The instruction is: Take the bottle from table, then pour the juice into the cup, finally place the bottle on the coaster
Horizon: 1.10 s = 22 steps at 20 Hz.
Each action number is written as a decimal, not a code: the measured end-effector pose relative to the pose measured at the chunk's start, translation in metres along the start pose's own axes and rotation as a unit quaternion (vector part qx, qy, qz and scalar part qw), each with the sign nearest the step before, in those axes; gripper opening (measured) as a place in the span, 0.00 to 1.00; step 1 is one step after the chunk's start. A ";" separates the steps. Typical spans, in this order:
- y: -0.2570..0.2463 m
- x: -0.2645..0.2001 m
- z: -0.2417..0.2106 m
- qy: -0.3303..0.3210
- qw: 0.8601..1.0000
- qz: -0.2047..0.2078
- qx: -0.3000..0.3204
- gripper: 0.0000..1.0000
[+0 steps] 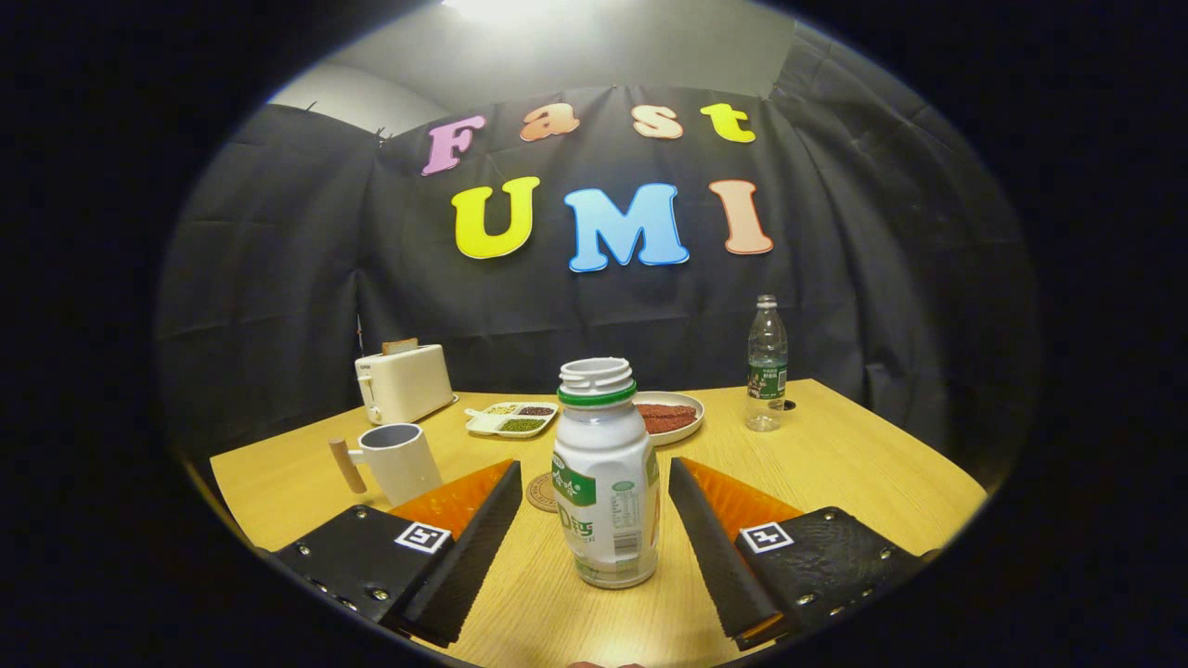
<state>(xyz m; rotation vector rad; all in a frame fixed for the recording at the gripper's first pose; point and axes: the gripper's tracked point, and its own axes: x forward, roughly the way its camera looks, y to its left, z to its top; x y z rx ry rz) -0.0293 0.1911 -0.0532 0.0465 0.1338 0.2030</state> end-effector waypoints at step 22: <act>-0.015 0.057 -0.013 0.035 0.996 -0.053 -0.065 0.76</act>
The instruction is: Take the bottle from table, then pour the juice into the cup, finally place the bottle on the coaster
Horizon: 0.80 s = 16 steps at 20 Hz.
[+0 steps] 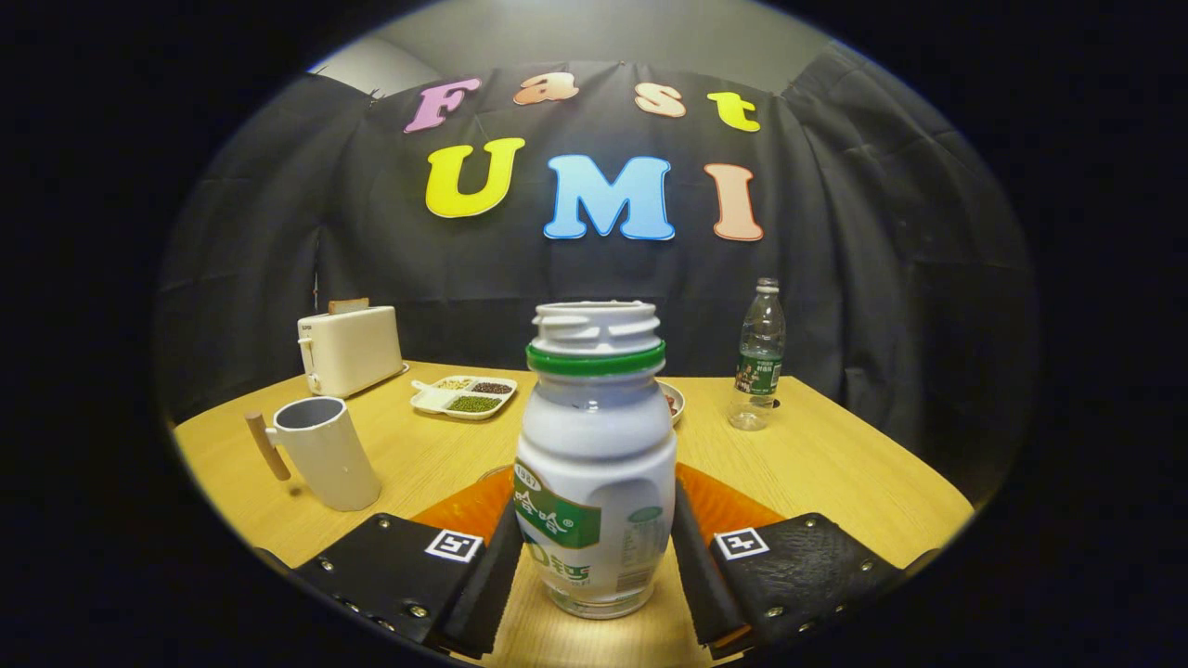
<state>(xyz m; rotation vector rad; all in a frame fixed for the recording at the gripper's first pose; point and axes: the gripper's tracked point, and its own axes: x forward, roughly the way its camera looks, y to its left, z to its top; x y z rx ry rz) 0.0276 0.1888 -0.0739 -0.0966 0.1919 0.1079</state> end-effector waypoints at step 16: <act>0.042 0.018 0.036 0.017 0.982 0.041 -0.184 0.76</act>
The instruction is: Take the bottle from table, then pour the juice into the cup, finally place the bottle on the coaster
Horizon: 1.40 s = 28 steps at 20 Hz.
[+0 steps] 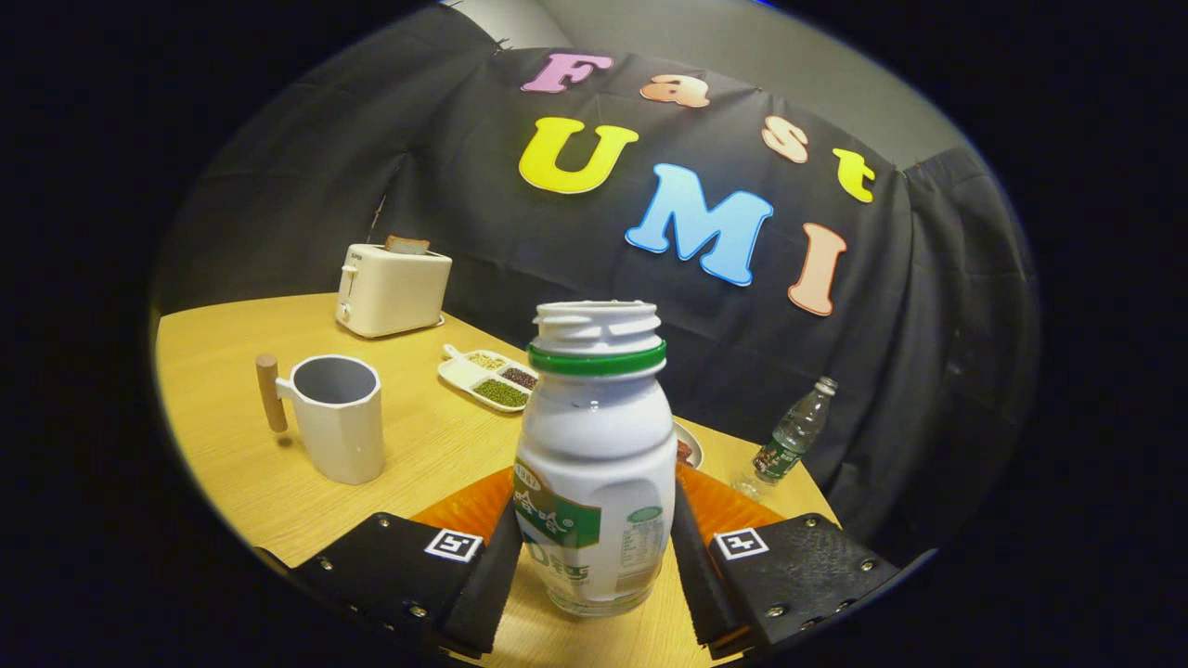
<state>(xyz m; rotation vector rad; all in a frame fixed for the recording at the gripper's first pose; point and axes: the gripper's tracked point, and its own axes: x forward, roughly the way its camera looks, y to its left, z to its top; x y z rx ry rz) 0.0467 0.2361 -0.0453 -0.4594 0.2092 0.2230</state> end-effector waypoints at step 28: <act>0.085 0.050 0.013 0.032 0.959 0.058 -0.274 0.77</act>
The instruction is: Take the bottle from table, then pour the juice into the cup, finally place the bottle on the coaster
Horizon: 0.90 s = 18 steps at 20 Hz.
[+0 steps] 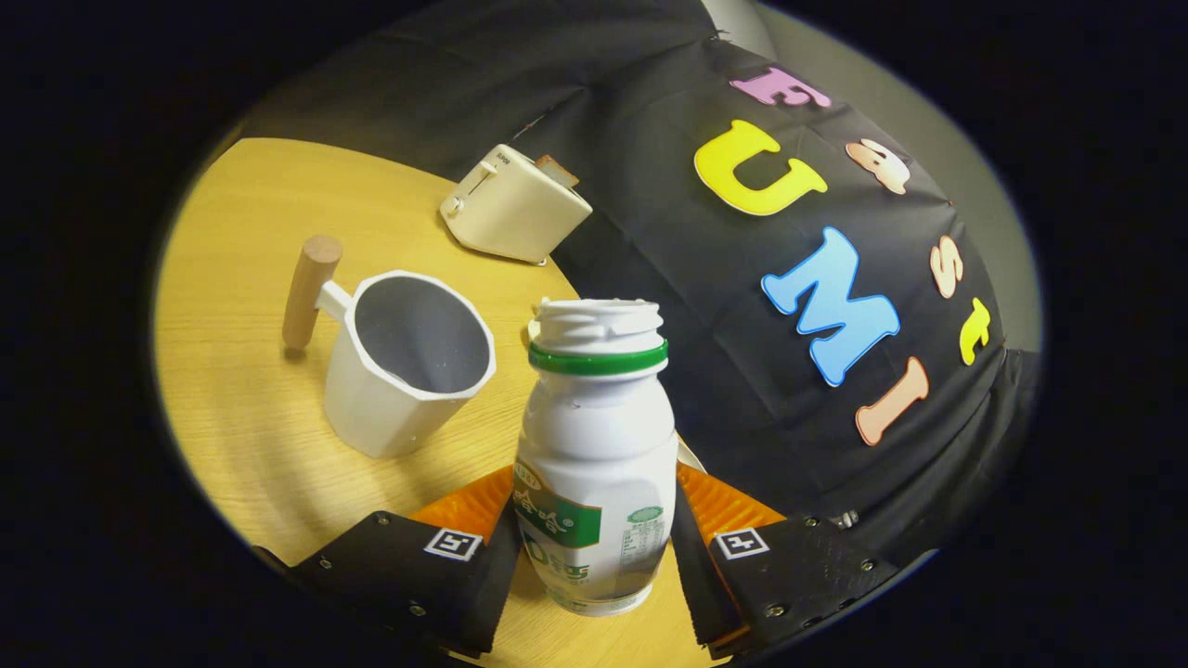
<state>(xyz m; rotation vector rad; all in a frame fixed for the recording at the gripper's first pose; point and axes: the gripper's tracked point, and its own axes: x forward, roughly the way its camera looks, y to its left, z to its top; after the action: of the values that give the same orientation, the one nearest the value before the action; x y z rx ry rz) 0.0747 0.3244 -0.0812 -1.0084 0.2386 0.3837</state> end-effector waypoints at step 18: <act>-0.007 0.012 0.003 0.021 0.983 -0.050 -0.177 0.76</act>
<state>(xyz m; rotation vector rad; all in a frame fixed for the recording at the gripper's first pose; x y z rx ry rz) 0.0884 0.3260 -0.0781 -1.3753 0.1599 0.3190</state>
